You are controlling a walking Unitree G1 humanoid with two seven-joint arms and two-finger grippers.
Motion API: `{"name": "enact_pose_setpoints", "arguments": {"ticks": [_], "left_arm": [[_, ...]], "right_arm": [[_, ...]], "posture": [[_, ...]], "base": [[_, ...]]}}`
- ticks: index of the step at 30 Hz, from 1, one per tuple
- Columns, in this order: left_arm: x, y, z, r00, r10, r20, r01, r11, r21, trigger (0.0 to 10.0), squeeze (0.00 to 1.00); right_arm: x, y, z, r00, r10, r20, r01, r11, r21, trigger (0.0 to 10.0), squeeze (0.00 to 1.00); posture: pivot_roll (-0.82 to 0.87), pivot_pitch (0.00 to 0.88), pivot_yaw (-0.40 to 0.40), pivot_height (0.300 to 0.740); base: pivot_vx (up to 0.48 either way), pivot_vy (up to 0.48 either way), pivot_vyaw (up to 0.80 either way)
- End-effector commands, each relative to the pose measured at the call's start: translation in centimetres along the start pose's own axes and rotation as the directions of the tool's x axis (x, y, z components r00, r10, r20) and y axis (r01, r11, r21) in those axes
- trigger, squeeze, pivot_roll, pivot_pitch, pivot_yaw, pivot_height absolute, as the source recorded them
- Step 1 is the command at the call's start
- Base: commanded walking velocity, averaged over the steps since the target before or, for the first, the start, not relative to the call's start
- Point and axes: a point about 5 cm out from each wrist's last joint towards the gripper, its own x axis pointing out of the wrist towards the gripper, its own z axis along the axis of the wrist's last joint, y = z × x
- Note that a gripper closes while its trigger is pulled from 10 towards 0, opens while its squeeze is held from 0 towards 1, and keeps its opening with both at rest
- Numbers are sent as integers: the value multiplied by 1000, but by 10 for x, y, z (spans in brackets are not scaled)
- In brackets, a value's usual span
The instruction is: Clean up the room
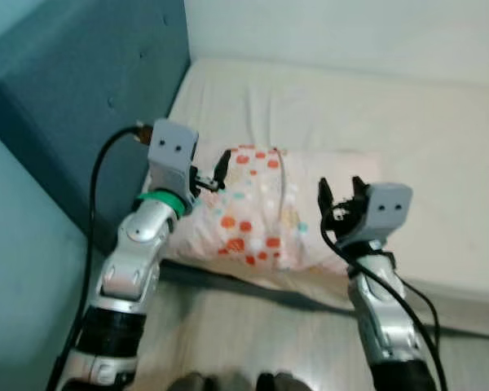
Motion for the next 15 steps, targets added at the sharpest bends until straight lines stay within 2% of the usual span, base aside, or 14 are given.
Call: {"name": "enact_pose_setpoints", "arguments": {"ticks": [1, 11, 15], "left_arm": [[-3, 2, -5, 1000, 3, -14, -3, 1000, 19, 10000, 0], [-3, -1, -6, 1000, -12, -12, 12, 1000, 24, 10000, 0], [-3, -1, -7, 1000, -14, -19, 15, 1000, 20, 10000, 0]], "right_arm": [[-4, 1, -6, 1000, -2, -25, 3, 1000, 13, 10000, 0], [-3, 1, -6, 1000, -2, -25, 2, 1000, 13, 10000, 0], [-3, 1, -6, 1000, -1, -27, 2, 1000, 12, 10000, 0]], "posture": [[-11, 144, 34, 740], [-11, 144, 34, 740], [-11, 144, 34, 740]], "base": [[0, -472, 0], [0, -474, 0], [0, 0, 0]]}}
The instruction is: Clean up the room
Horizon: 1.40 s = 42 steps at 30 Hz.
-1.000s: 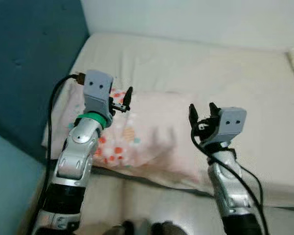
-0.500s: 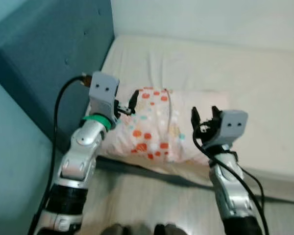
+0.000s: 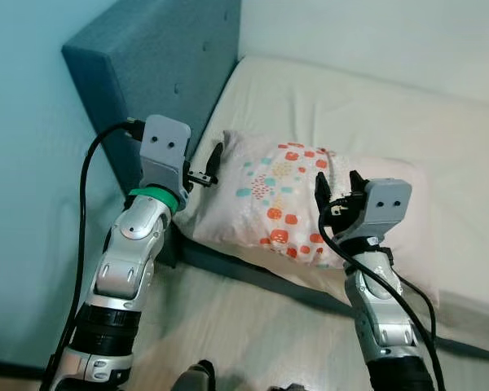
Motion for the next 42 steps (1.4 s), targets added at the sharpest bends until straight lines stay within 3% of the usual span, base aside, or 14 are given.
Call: {"name": "enact_pose_setpoints", "arguments": {"ticks": [1, 18, 42], "left_arm": [[-1, -9, -4, 999, -34, -14, 34, 999, -5, 10000, 0], [-1, -10, -6, 999, -44, -4, 44, 999, -14, 10000, 0], [-1, -10, -9, 999, -32, -6, 32, 999, -15, 10000, 0]], "right_arm": [[-5, -7, -7, 999, -23, -32, 23, 1000, -5, 10000, 0], [-6, -6, -8, 999, -18, -36, 17, 1000, -6, 10000, 0], [-7, -7, -11, 999, -14, -49, 14, 1000, -5, 10000, 0]], "posture": [[-11, 144, 34, 740], [-14, 143, 35, 740], [-17, 140, 33, 740]], "base": [[0, 0, 0], [0, 0, 0], [452, 0, 0]]}}
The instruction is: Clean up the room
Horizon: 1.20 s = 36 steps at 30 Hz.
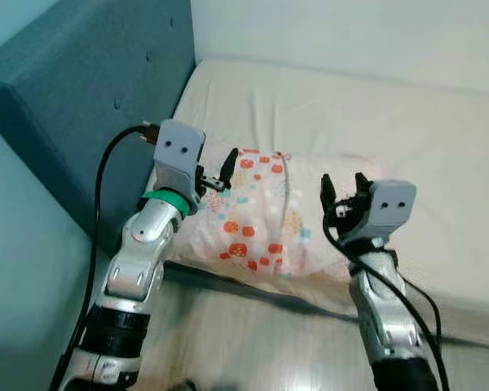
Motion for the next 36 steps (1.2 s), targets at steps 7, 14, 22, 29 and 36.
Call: {"name": "enact_pose_setpoints", "arguments": {"ticks": [7, 14, 22, 29, 36], "left_arm": [[-1, 0, -6, 1000, 5, -18, -5, 1000, -1, 10000, 0], [-1, -1, -5, 1000, 3, -15, -3, 1000, -12, 10000, 0], [-2, -3, -7, 1000, -16, -20, 16, 1000, -13, 10000, 0], [-3, -5, -9, 999, -29, -27, 29, 999, -17, 10000, 0], [-5, -5, -19, 997, -36, -70, 33, 999, -43, 10000, 0]], "right_arm": [[-6, -3, -8, 999, -13, -36, 14, 1000, 6, 10000, 0], [-6, -3, -8, 999, -15, -38, 15, 1000, 4, 10000, 0], [-6, -3, -9, 999, -15, -39, 15, 1000, 5, 10000, 0], [-6, -2, -11, 998, -21, -52, 20, 1000, -13, 10000, 0], [-8, -3, -11, 998, -29, -49, 29, 1000, -3, 10000, 0]], "posture": [[-17, 140, 33, 740], [-18, 141, 32, 740], [-18, 141, 32, 740], [-18, 144, 36, 735], [-17, 145, 41, 705]], "base": [[364, 0, 0], [81, 0, 0], [0, 0, 0], [0, 0, 0], [0, 0, 0]]}}
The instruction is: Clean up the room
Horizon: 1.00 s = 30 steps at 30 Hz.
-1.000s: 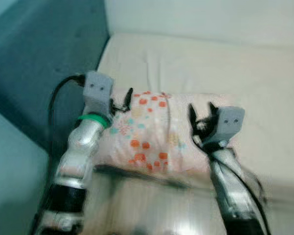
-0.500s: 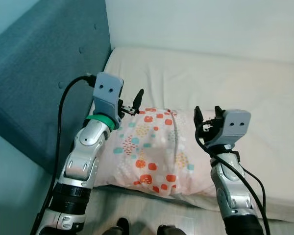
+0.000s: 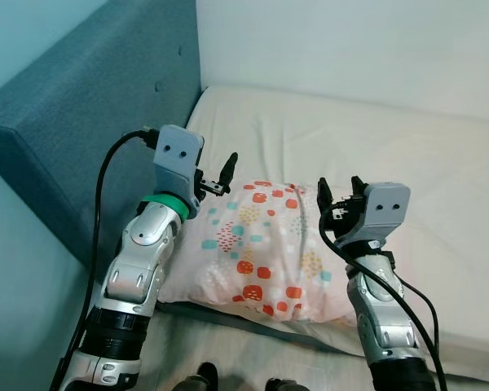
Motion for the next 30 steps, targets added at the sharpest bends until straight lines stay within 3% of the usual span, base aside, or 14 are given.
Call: {"name": "enact_pose_setpoints", "arguments": {"ticks": [1, 4, 7, 9, 13, 20, 30], "left_arm": [[-5, -1, -21, 996, -17, -83, 15, 1000, -25, 10000, 0], [-17, 1, -48, 982, -42, -185, 40, 999, -15, 10000, 0], [-21, 2, -57, 974, -51, -219, 50, 999, -11, 10000, 0], [-30, 4, -71, 955, -64, -288, 35, 994, -107, 10000, 0], [-39, 6, -85, 930, -46, -365, -30, 979, -202, 10000, 0], [-40, 6, -88, 924, -51, -378, -19, 984, -180, 10000, 0], [-25, 12, -79, 936, -43, -350, -18, 985, -169, 10000, 0]], "right_arm": [[-4, -2, -5, 1000, -17, -21, 17, 1000, 6, 10000, 0], [-4, -2, -5, 1000, -17, -21, 18, 1000, 8, 10000, 0], [-4, -2, -5, 1000, -18, -20, 18, 1000, 8, 10000, 0], [-5, -2, -6, 1000, -19, -22, 19, 1000, 8, 10000, 0], [-6, -2, -7, 999, -20, -28, 21, 1000, 7, 10000, 0], [-9, -3, -11, 999, -31, -44, 32, 999, 3, 10000, 0], [-14, -6, -19, 994, -70, -87, 72, 997, 21, 10000, 0]], "posture": [[-17, 145, 41, 700], [-17, 145, 41, 685], [-17, 145, 41, 675], [-14, 147, 42, 665], [-15, 152, 45, 650], [-13, 158, 45, 625], [-15, 159, 49, 585]], "base": [[0, 0, 0], [0, 0, 0], [0, 0, 0], [0, 0, 0], [0, 0, 0], [0, 0, 0], [0, 0, 0]]}}
